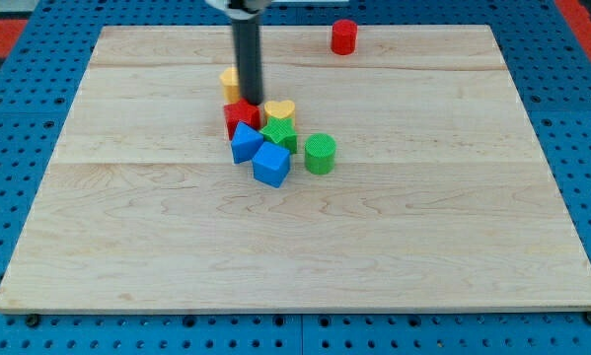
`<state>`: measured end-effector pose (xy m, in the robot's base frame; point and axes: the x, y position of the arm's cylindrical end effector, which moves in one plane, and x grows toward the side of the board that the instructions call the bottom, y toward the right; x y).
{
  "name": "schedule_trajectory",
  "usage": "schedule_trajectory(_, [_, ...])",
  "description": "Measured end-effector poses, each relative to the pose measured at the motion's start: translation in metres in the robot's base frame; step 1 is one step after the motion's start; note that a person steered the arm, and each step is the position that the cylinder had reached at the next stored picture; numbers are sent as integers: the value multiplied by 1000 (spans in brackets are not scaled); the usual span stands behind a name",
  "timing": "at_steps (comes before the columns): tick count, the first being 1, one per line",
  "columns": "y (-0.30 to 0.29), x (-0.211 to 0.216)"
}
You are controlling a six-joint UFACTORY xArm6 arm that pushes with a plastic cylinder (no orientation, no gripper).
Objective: Put the yellow hexagon parallel to the red circle
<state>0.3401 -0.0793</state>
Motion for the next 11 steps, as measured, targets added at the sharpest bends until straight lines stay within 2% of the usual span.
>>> schedule_trajectory(1, [-3, -26])
schedule_trajectory(2, [-34, -36])
schedule_trajectory(6, [-118, -56])
schedule_trajectory(7, [-49, -67])
schedule_trajectory(8, [-10, -85])
schedule_trajectory(9, [-38, -93])
schedule_trajectory(10, [-100, -101])
schedule_trajectory(11, [-69, -128])
